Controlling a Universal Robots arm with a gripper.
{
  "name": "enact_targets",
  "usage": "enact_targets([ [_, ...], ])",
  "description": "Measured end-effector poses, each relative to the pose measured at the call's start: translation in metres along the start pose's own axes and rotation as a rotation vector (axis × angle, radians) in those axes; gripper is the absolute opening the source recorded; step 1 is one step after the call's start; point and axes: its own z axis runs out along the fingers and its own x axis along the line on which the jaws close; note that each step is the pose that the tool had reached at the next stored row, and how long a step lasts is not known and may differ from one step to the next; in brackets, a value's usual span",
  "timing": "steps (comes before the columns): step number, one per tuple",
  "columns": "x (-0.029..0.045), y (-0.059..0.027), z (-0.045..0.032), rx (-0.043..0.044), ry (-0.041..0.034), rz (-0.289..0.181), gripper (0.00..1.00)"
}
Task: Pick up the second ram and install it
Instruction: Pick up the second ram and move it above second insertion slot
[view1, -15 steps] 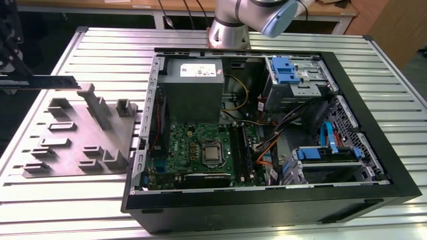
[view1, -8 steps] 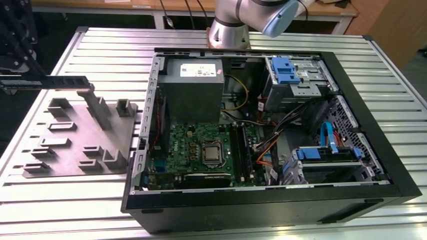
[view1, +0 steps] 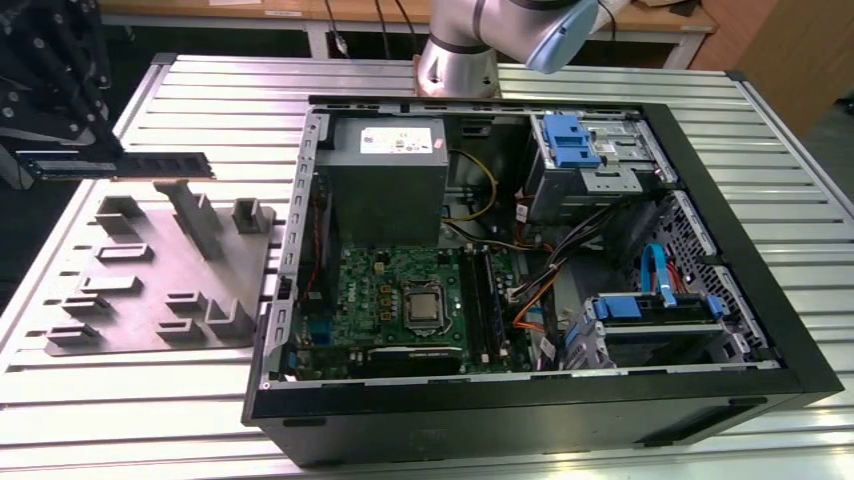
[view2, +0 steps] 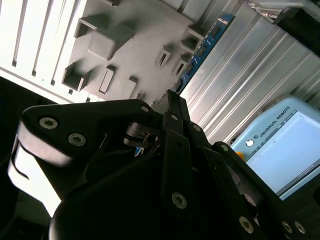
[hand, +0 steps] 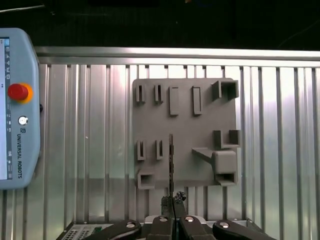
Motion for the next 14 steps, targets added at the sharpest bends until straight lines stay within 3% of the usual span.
enact_targets([
  [10,-0.0004,-0.0288,0.0000,-0.0001,0.0001,0.000,0.11],
  [14,-0.0006,-0.0455,0.0000,0.0000,0.0000,0.000,0.11],
])
